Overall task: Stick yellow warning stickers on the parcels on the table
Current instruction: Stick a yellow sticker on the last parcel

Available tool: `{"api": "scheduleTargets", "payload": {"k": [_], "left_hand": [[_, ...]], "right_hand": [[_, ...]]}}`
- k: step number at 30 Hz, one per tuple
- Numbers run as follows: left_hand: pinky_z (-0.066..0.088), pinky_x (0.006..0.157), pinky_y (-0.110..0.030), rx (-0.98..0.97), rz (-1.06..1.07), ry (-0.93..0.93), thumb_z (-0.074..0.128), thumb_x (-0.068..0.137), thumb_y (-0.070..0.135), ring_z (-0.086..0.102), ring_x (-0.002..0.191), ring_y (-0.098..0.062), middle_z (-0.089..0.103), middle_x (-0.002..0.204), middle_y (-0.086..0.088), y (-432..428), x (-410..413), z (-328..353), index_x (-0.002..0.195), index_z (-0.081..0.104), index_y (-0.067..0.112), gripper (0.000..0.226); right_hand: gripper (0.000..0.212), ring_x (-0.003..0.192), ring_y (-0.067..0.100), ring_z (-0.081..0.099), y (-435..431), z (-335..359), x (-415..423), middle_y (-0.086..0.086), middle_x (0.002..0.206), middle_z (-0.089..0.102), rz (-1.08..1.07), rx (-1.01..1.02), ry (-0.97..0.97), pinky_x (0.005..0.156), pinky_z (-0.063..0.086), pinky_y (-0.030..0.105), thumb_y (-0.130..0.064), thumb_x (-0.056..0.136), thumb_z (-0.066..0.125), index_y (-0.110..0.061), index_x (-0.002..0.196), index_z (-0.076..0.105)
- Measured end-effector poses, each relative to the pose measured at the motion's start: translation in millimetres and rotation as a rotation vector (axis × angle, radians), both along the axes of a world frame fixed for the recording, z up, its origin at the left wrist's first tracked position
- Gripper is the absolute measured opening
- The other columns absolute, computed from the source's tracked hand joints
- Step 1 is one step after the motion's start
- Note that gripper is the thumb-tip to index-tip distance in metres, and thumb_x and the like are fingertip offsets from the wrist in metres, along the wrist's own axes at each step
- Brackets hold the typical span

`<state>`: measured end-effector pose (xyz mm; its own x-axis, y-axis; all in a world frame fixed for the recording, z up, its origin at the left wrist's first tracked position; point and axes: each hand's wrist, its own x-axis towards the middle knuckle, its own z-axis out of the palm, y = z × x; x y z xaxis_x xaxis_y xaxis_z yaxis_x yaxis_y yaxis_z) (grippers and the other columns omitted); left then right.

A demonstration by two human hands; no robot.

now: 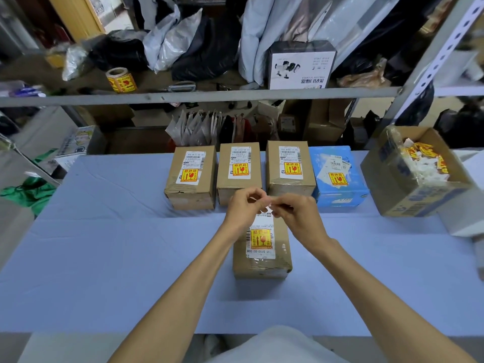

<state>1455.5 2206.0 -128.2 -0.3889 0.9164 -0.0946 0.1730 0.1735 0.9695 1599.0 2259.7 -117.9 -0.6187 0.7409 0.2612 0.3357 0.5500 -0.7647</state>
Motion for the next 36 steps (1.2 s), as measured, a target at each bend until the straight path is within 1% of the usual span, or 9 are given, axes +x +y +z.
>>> {"api": "scheduleTargets", "payload": {"k": [4, 7, 10, 15, 18, 21, 25, 32, 36], "left_hand": [[0.049, 0.061, -0.022, -0.016, -0.007, -0.023, 0.063, 0.088, 0.005, 0.060, 0.060, -0.010, 0.064, 0.067, 0.000, 8.9, 4.3, -0.1, 0.071, 0.064, 0.016, 0.021], [0.049, 0.058, -0.019, -0.019, 0.000, -0.081, 0.063, 0.089, 0.005, 0.061, 0.056, -0.007, 0.064, 0.064, 0.001, 12.3, 16.9, -3.5, 0.071, 0.065, 0.014, 0.020], [0.051, 0.060, -0.021, -0.004, -0.018, -0.117, 0.063, 0.088, 0.004, 0.061, 0.057, -0.009, 0.065, 0.062, 0.000, 20.5, 28.2, -3.8, 0.071, 0.065, 0.012, 0.019], [0.056, 0.068, -0.023, 0.042, -0.020, -0.179, 0.067, 0.086, 0.006, 0.066, 0.071, -0.013, 0.069, 0.079, -0.007, 46.5, 54.9, 6.4, 0.082, 0.067, 0.007, 0.004], [0.058, 0.073, -0.028, 0.040, -0.055, -0.176, 0.065, 0.088, 0.007, 0.067, 0.073, -0.015, 0.069, 0.081, -0.011, 64.7, 75.2, 12.0, 0.089, 0.068, 0.002, 0.006], [0.057, 0.067, -0.024, 0.018, -0.169, -0.151, 0.064, 0.090, 0.010, 0.067, 0.067, -0.011, 0.070, 0.079, -0.010, 82.8, 92.8, 16.9, 0.091, 0.070, 0.003, 0.009], [0.055, 0.071, -0.032, -0.043, -0.285, 0.028, 0.066, 0.090, 0.018, 0.069, 0.067, -0.017, 0.070, 0.085, -0.008, 110.3, 116.8, 20.8, 0.100, 0.070, 0.009, 0.015], [0.043, 0.066, -0.027, -0.099, -0.452, 0.563, 0.077, 0.076, 0.028, 0.064, 0.080, -0.012, 0.071, 0.081, 0.005, 173.5, 170.9, 33.3, 0.095, 0.070, 0.021, 0.022], [0.044, 0.067, -0.029, -0.077, -0.470, 0.726, 0.073, 0.076, 0.029, 0.064, 0.088, -0.017, 0.071, 0.090, 0.004, 214.5, 202.7, 44.7, 0.096, 0.067, 0.022, 0.022]], "right_hand": [[0.017, 0.068, 0.021, 0.068, 1.3, 5.6, 10.8, 0.009, 0.078, 0.073, 0.023, 0.133, -0.005, 0.064, 0.057, 0.038, -0.003, 0.084, 0.069, -0.004, 0.100, 0.074], [0.013, 0.060, 0.009, 0.060, 1.6, 5.7, 17.5, 0.002, 0.072, 0.071, 0.017, 0.206, -0.032, 0.058, 0.050, 0.024, -0.002, 0.083, 0.069, -0.007, 0.093, 0.075], [0.009, 0.057, 0.003, 0.054, 4.9, 1.2, 23.8, -0.006, 0.067, 0.065, -0.089, 0.138, -0.046, 0.056, 0.046, 0.022, -0.007, 0.085, 0.066, -0.010, 0.085, 0.075], [0.011, 0.073, 0.003, 0.067, 22.8, 3.8, 44.5, -0.004, 0.079, 0.072, -0.323, -0.088, 0.110, 0.069, 0.054, 0.017, -0.015, 0.083, 0.072, -0.011, 0.093, 0.075], [0.010, 0.072, 0.000, 0.067, 38.0, 12.9, 65.1, -0.007, 0.077, 0.072, -0.324, -0.091, 0.123, 0.067, 0.051, 0.010, -0.018, 0.080, 0.075, -0.014, 0.089, 0.075], [0.007, 0.068, 0.003, 0.066, 56.7, 15.3, 91.0, -0.003, 0.073, 0.071, -0.357, -0.038, 0.083, 0.064, 0.052, 0.014, -0.017, 0.081, 0.075, -0.010, 0.084, 0.074], [0.007, 0.065, 0.008, 0.063, 85.4, 14.5, 130.0, -0.001, 0.071, 0.068, -0.443, 0.021, 0.022, 0.063, 0.055, 0.028, -0.014, 0.084, 0.071, -0.008, 0.082, 0.071], [0.005, 0.069, 0.014, 0.062, 131.7, 20.6, 199.1, 0.004, 0.076, 0.069, -0.543, 0.108, -0.085, 0.064, 0.046, 0.023, -0.010, 0.085, 0.069, -0.007, 0.082, 0.070], [0.005, 0.072, 0.020, 0.063, 161.2, 25.7, 229.1, 0.009, 0.082, 0.070, -0.562, 0.156, -0.164, 0.069, 0.051, 0.035, -0.010, 0.085, 0.068, -0.007, 0.086, 0.071]]}}
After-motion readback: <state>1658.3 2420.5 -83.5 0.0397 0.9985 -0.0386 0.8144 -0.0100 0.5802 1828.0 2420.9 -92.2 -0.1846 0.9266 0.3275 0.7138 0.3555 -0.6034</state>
